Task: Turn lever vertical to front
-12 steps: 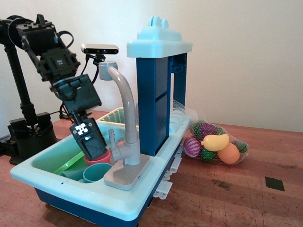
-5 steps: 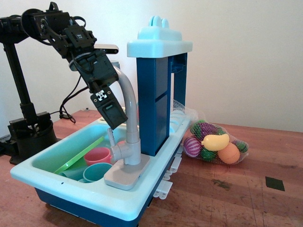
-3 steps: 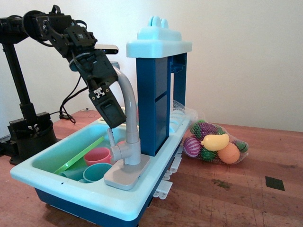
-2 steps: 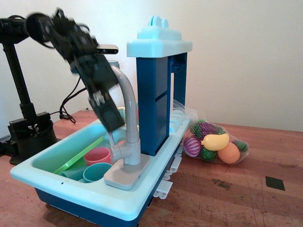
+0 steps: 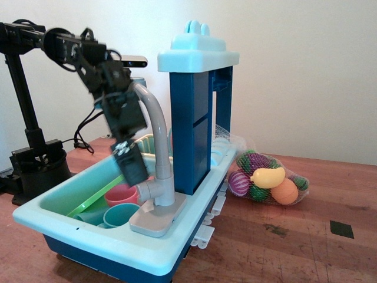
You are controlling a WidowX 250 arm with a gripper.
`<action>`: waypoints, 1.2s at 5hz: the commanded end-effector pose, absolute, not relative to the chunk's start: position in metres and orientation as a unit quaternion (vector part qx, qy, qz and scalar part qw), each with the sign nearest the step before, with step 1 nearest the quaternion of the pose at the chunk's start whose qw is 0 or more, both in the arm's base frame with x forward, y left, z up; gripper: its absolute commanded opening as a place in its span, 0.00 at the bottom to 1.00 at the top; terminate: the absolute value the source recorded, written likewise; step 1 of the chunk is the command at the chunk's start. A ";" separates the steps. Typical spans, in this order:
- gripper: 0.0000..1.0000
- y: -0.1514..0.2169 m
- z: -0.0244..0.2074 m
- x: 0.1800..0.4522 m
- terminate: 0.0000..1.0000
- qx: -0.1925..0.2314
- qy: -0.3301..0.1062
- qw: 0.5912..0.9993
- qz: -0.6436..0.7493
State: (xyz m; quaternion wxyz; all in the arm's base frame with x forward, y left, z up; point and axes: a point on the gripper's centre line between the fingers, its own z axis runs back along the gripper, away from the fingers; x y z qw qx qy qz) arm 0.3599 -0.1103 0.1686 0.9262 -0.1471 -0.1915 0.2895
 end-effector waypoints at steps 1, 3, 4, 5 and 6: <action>1.00 -0.109 0.154 0.331 0.00 -0.165 -0.191 0.922 0.295; 1.00 -0.107 0.165 0.283 0.00 -0.155 -0.191 0.916 0.317; 1.00 -0.108 0.183 0.274 0.00 -0.131 -0.193 0.917 0.324; 1.00 -0.113 0.198 0.267 0.00 -0.114 -0.195 0.913 0.340; 1.00 -0.113 0.198 0.267 0.00 -0.114 -0.195 0.913 0.340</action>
